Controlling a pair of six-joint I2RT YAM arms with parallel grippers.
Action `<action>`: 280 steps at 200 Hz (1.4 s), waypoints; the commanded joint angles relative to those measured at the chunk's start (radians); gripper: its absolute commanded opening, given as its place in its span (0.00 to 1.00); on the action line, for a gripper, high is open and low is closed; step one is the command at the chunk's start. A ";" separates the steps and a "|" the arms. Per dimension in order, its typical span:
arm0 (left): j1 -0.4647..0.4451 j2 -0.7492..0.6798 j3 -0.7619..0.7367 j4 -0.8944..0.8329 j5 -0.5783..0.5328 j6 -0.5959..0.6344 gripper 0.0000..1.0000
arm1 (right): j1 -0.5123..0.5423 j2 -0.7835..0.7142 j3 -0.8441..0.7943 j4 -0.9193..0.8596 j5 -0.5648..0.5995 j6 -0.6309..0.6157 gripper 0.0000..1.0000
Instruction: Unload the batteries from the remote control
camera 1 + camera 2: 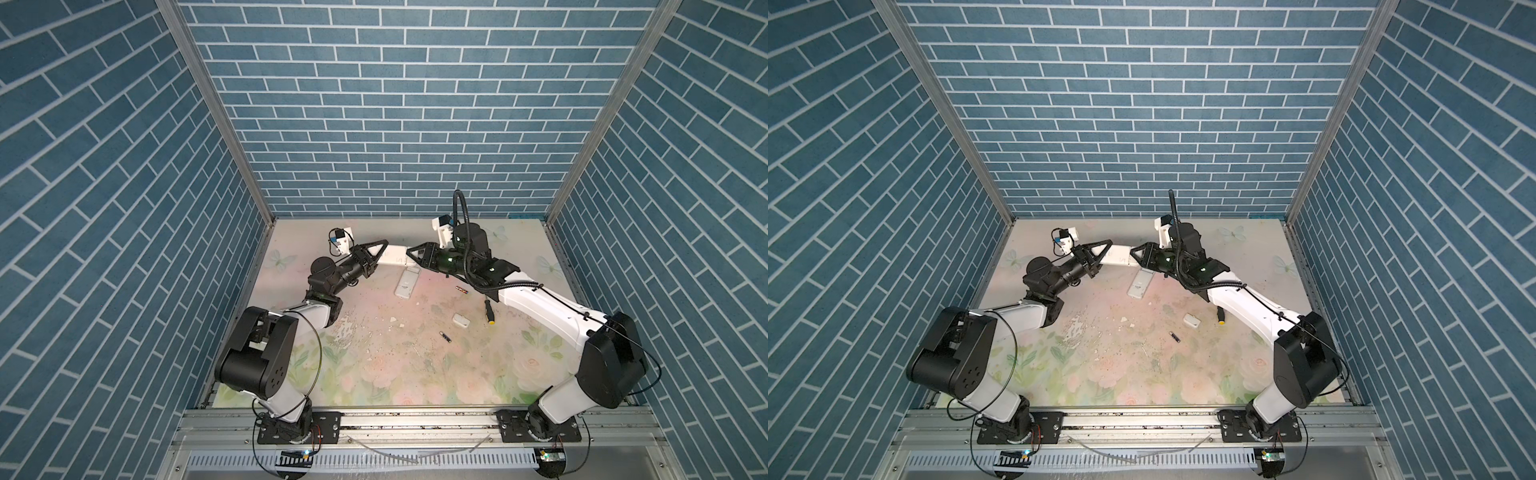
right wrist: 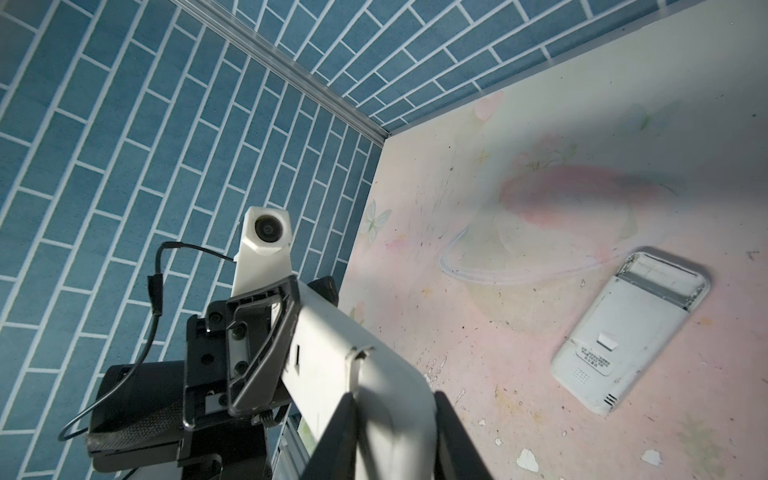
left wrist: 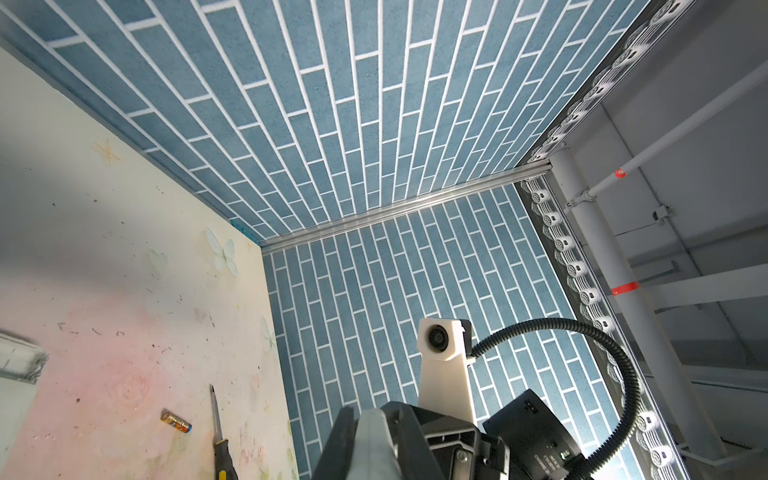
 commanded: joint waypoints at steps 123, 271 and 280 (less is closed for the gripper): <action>0.011 0.001 0.004 0.039 0.019 0.008 0.00 | 0.005 -0.039 -0.019 -0.016 -0.012 -0.010 0.37; 0.024 0.002 0.004 -0.006 0.041 0.045 0.00 | 0.006 -0.059 -0.020 -0.033 -0.008 -0.012 0.20; 0.024 0.002 0.004 -0.006 0.041 0.046 0.00 | 0.005 -0.059 -0.020 -0.033 -0.008 -0.012 0.18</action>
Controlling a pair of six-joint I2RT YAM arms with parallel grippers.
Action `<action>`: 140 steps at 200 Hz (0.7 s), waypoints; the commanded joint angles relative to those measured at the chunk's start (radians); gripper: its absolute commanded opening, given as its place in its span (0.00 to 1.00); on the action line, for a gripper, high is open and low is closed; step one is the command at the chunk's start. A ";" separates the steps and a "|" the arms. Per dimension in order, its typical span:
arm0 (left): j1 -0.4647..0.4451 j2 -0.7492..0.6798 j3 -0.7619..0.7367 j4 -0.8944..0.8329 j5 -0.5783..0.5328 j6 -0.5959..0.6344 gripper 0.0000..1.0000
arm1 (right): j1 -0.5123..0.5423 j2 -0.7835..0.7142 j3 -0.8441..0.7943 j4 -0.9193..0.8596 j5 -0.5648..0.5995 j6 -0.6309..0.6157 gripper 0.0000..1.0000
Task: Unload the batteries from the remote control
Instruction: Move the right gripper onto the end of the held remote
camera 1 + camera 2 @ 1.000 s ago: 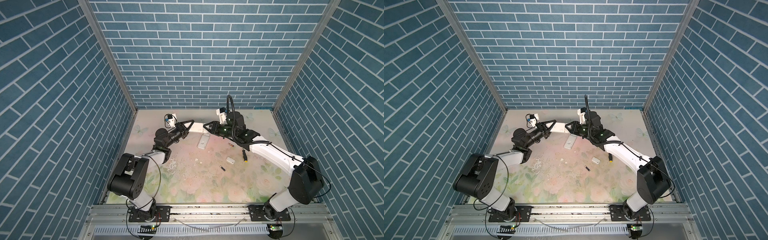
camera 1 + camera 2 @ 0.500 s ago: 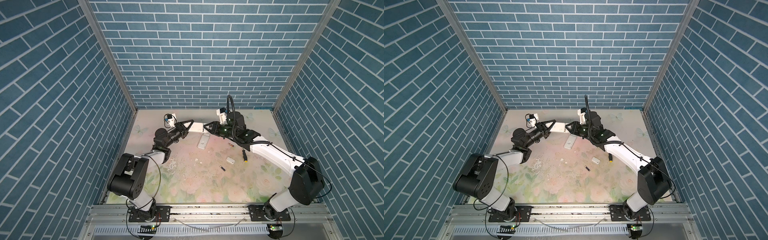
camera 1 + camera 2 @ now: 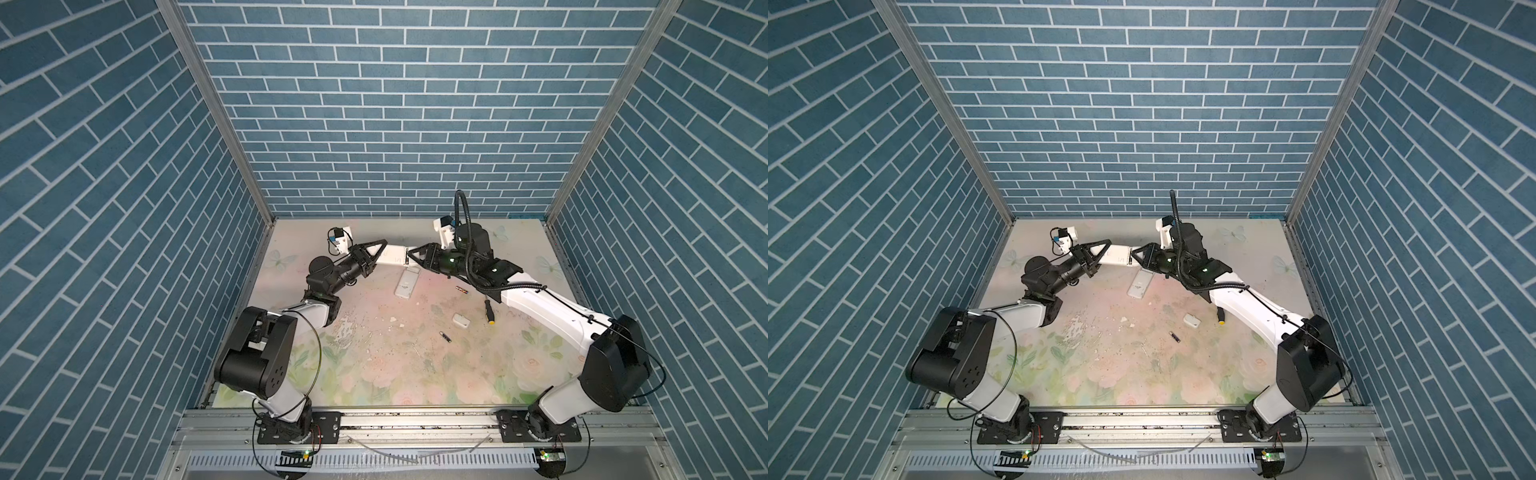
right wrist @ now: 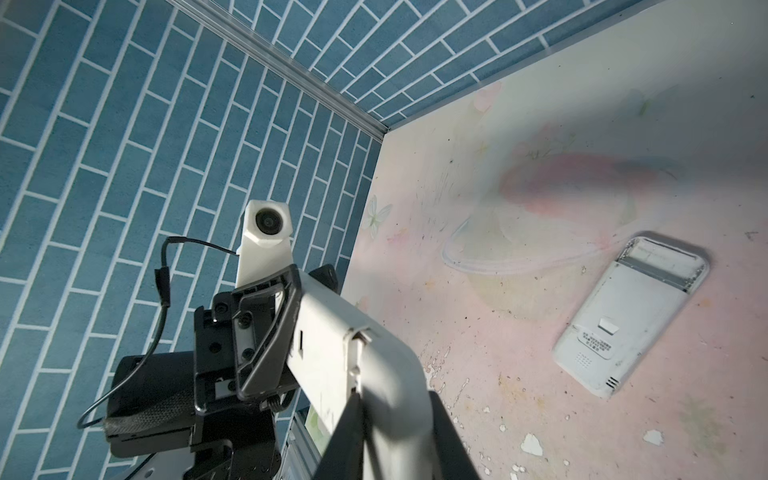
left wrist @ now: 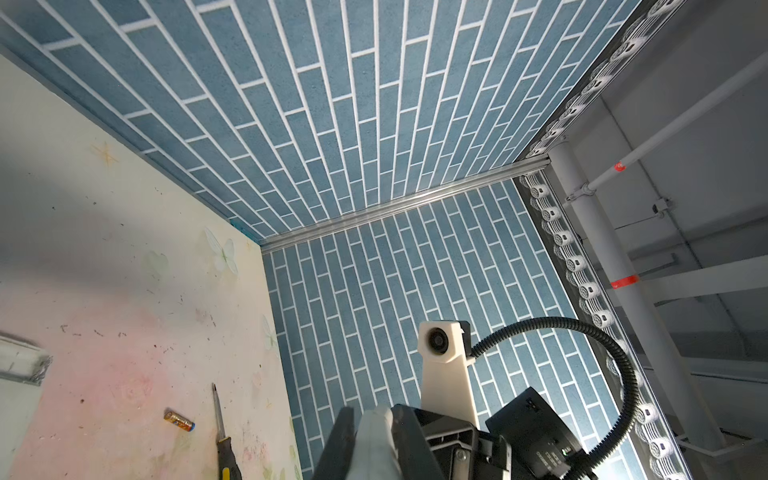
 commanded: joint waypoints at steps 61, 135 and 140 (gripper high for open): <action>0.008 0.004 0.004 0.001 0.019 0.036 0.00 | 0.001 -0.045 -0.027 0.021 -0.021 -0.018 0.13; 0.008 0.003 0.005 0.014 0.020 0.031 0.00 | -0.025 -0.039 -0.072 0.141 -0.088 0.049 0.05; 0.008 0.003 0.004 0.015 0.020 0.031 0.00 | -0.025 -0.037 -0.074 0.149 -0.094 0.053 0.05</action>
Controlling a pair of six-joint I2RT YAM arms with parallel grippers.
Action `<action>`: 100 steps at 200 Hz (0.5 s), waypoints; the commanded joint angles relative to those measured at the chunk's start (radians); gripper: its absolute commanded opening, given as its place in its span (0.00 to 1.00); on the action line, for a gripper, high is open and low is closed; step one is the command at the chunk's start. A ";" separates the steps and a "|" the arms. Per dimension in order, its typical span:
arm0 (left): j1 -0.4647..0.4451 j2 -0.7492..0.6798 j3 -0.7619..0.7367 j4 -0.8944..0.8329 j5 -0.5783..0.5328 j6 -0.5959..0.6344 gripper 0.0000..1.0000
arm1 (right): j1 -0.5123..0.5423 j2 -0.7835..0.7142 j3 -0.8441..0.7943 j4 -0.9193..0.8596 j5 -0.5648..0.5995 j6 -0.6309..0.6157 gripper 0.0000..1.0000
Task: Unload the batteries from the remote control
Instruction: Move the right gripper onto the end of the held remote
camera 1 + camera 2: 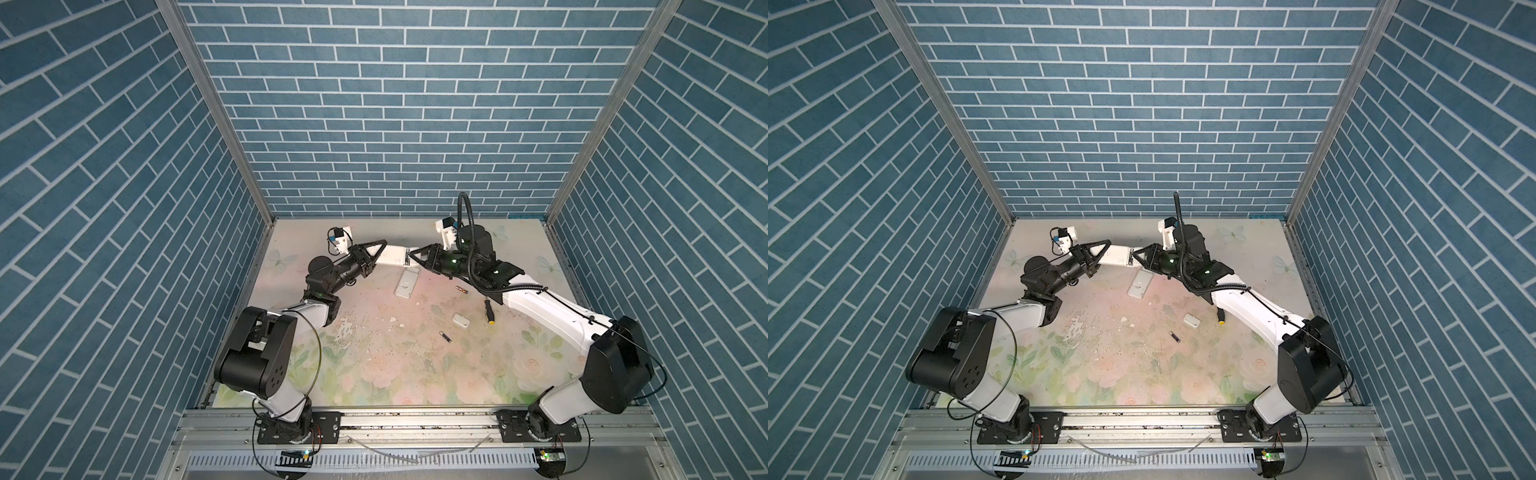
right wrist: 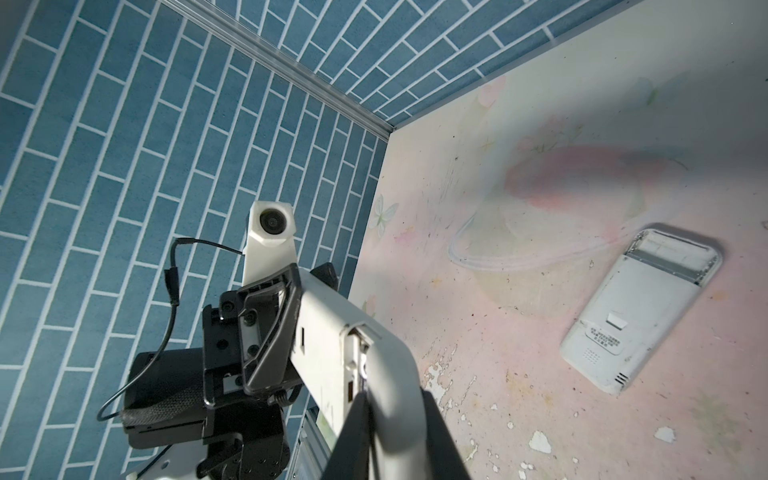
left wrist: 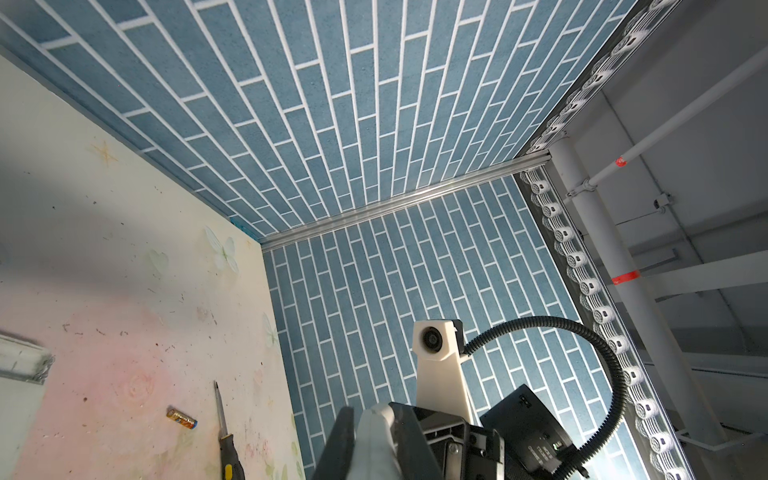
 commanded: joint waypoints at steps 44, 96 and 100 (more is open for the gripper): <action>0.004 0.009 0.005 0.020 0.008 0.023 0.00 | -0.015 -0.013 -0.052 0.182 -0.092 0.038 0.04; 0.003 0.016 0.004 0.026 0.008 0.021 0.00 | -0.029 -0.005 -0.092 0.313 -0.138 0.088 0.03; 0.003 0.015 -0.015 0.026 0.007 0.020 0.00 | -0.030 -0.004 -0.094 0.321 -0.142 0.091 0.03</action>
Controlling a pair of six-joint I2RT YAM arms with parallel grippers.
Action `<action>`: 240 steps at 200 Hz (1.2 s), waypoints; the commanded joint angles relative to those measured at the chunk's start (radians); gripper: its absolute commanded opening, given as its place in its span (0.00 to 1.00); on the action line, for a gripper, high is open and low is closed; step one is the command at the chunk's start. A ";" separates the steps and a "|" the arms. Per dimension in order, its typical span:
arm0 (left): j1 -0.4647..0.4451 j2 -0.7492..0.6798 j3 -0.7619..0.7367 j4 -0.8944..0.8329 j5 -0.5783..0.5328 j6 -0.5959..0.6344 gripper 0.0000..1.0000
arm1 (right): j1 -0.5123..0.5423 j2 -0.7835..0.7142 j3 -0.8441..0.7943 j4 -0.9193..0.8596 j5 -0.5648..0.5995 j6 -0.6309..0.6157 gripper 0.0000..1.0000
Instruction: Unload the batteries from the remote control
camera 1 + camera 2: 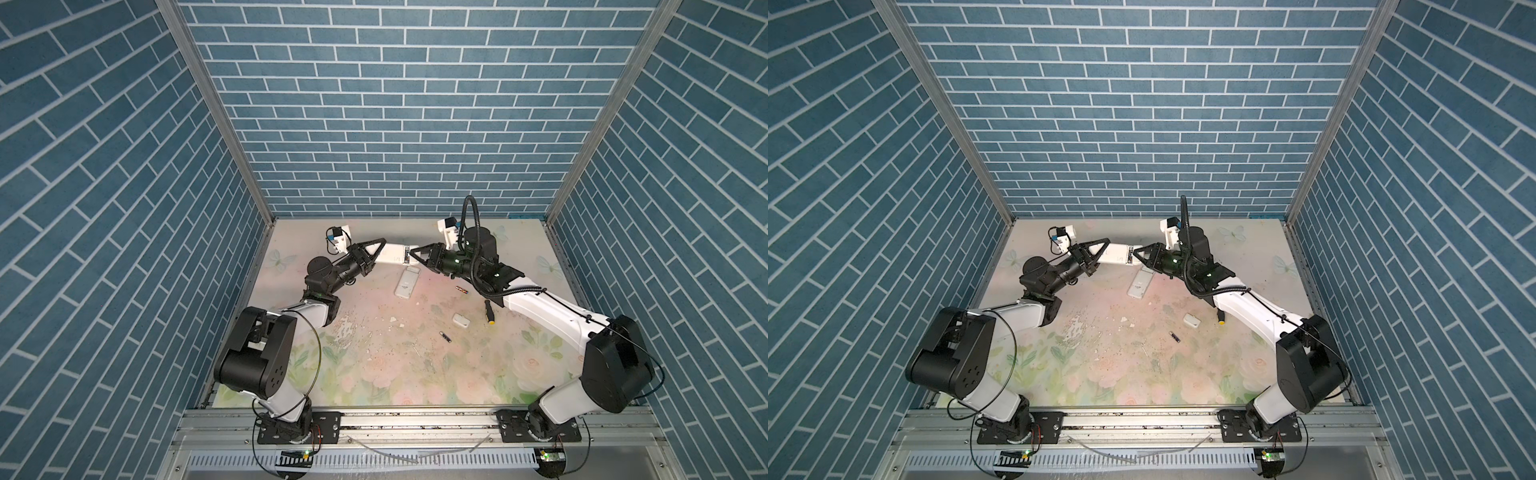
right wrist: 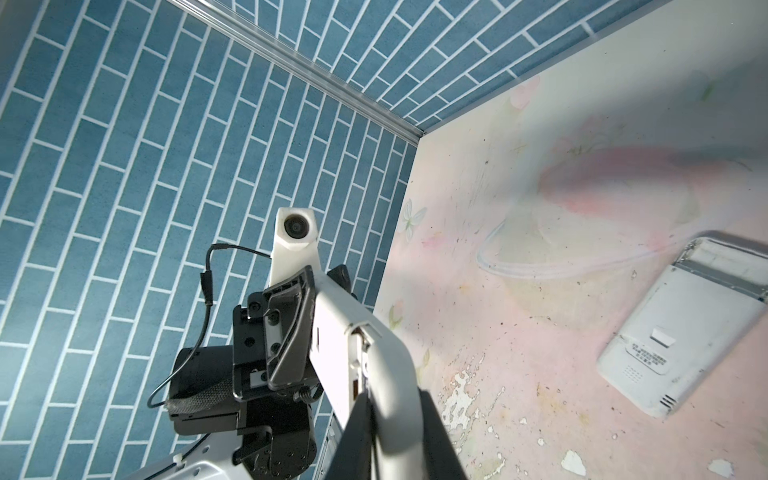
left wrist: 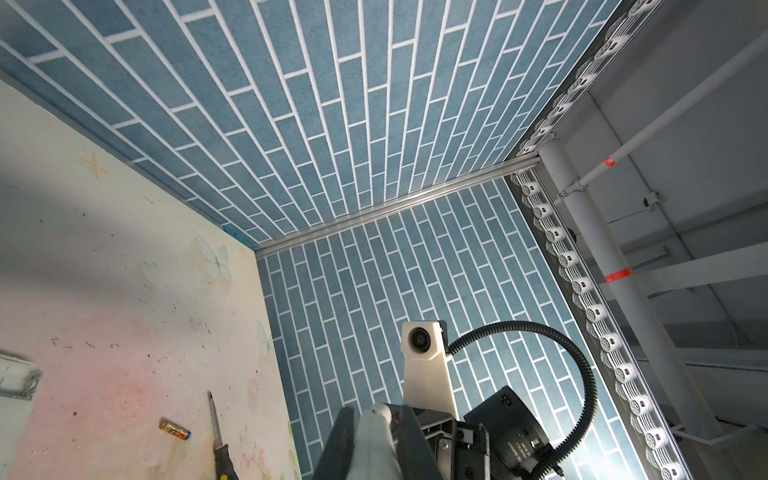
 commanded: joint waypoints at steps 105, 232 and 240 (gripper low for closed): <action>0.005 0.042 -0.021 0.012 0.013 0.022 0.00 | -0.017 -0.026 -0.049 0.195 -0.078 0.036 0.08; 0.006 0.040 -0.018 0.013 0.015 0.021 0.00 | -0.023 0.004 -0.079 0.358 -0.138 0.090 0.04; 0.006 0.040 -0.016 0.013 0.015 0.020 0.00 | -0.025 0.010 -0.085 0.383 -0.146 0.095 0.03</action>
